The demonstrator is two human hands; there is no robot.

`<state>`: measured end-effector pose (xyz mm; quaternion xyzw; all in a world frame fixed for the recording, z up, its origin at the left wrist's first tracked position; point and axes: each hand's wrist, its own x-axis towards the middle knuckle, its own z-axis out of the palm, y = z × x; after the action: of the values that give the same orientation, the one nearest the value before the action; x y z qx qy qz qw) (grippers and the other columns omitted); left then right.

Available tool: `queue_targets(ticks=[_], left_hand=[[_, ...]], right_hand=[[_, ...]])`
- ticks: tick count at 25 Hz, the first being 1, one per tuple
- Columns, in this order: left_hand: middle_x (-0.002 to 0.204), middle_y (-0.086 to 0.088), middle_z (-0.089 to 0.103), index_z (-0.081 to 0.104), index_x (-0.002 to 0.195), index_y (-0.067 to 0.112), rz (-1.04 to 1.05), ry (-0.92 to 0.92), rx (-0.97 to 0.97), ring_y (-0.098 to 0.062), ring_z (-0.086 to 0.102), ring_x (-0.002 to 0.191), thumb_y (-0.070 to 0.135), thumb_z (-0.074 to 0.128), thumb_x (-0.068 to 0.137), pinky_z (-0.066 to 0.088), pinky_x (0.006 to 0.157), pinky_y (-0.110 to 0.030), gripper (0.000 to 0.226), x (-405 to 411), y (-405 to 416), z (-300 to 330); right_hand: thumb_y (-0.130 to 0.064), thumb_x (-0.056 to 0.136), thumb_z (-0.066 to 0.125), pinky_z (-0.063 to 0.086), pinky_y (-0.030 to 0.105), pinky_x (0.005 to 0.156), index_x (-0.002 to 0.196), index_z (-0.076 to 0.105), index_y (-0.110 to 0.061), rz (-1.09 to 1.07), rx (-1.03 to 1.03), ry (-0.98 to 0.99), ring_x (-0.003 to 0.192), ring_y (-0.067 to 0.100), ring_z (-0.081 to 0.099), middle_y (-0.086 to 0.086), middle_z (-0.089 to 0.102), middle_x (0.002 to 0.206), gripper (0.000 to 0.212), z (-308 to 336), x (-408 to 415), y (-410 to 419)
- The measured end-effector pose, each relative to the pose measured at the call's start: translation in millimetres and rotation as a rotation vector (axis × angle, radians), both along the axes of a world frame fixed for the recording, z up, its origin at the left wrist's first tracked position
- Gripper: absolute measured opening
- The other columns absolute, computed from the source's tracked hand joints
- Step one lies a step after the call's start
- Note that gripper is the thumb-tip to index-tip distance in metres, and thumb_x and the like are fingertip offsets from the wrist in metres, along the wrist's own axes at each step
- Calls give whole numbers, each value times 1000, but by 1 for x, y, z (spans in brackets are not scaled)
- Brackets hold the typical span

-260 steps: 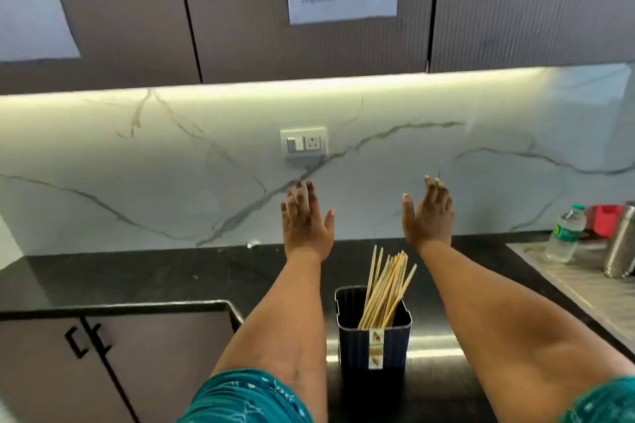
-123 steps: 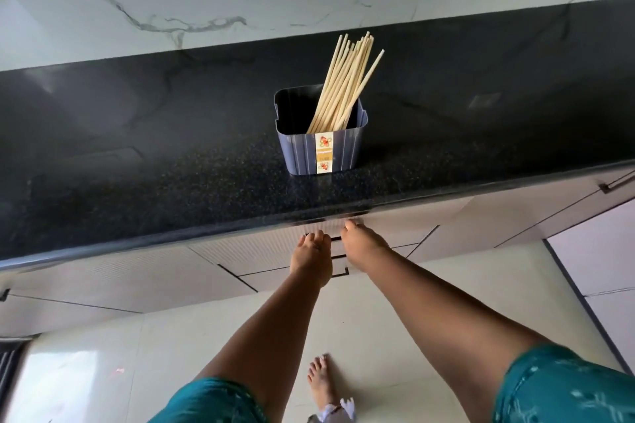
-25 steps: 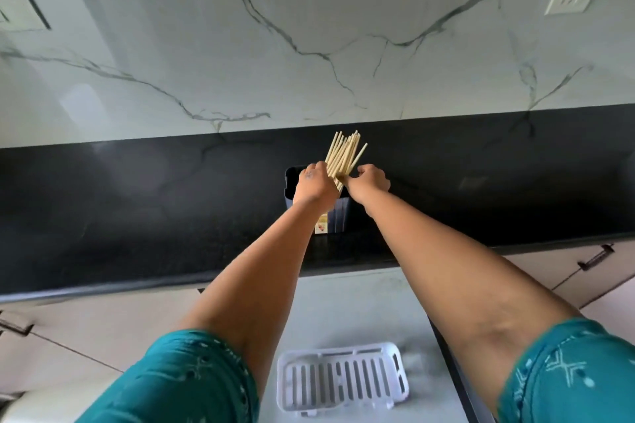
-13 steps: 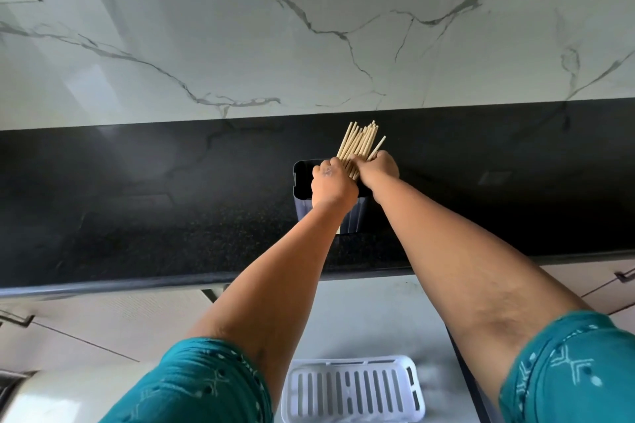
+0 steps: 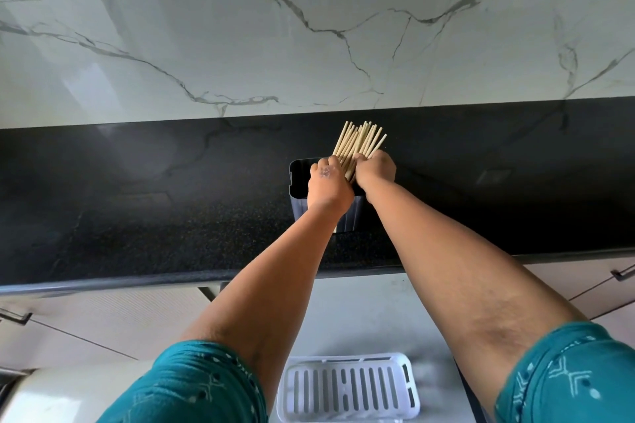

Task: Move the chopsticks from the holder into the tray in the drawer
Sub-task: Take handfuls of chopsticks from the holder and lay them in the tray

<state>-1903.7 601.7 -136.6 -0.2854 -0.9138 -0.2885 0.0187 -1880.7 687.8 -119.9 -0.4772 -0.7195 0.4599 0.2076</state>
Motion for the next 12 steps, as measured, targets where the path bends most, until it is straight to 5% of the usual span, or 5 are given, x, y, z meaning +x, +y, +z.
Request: queue_targets(ticks=[5,12], left_hand=[[129,-16,47,43,125,4,16,28,-15,-30,41,120,10,57,87,42,97,-36,42,0,0,2],[137,-16,41,31,139,5,-19,-37,48,-32,36,129,22,58,87,38,102,-38,61,14,1,17]], right_hand=[[-26,96,55,45,28,64,108,65,-7,-49,-97,88,82,22,62,12,68,108,25,9,0,-1],[-26,98,52,49,29,69,108,64,-5,-74,-75,199,88,22,65,12,68,108,26,34,13,-2]])
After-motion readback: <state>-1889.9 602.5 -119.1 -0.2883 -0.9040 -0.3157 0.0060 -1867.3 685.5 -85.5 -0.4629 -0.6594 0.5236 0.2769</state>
